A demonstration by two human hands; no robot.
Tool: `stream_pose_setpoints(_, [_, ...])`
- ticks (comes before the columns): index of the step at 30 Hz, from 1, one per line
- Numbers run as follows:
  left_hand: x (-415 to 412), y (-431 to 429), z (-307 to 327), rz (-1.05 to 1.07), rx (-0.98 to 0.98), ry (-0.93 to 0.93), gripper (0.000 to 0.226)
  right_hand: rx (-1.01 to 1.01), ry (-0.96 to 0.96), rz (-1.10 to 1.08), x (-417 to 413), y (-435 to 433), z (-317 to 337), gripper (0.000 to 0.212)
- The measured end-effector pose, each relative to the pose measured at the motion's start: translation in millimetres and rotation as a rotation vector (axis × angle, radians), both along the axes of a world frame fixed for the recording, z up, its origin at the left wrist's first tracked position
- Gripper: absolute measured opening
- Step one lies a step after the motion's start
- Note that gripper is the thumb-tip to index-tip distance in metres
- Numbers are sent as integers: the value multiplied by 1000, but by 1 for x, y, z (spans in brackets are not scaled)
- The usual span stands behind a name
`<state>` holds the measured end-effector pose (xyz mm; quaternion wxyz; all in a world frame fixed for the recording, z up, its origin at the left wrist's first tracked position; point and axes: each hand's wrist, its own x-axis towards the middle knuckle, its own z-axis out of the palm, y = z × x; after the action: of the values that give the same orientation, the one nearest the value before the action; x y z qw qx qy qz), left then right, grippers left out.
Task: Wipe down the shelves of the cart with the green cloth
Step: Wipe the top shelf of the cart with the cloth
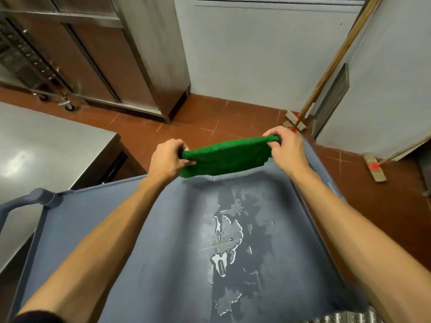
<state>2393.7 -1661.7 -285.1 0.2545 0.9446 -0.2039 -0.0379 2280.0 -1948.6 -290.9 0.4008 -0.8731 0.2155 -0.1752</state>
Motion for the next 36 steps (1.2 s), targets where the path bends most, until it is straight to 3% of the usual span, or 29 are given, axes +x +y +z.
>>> stream_pose_setpoints(5, [3,-17,-46,-48,117,-1,34,-73,55,48,0,-11,-41,31])
stream_pose_setpoints(9, [-15,-18,-101,-126,267,119,20,-80,317,156,-26,-16,-104,35])
stream_pose_setpoints(12, [-34,-14,-129,-172,276,139,29,-107,446,255,-48,-15,-134,42])
stream_pose_setpoints(36, [-125,22,-143,-189,116,150,29,-76,470,197,-149,34,-141,37])
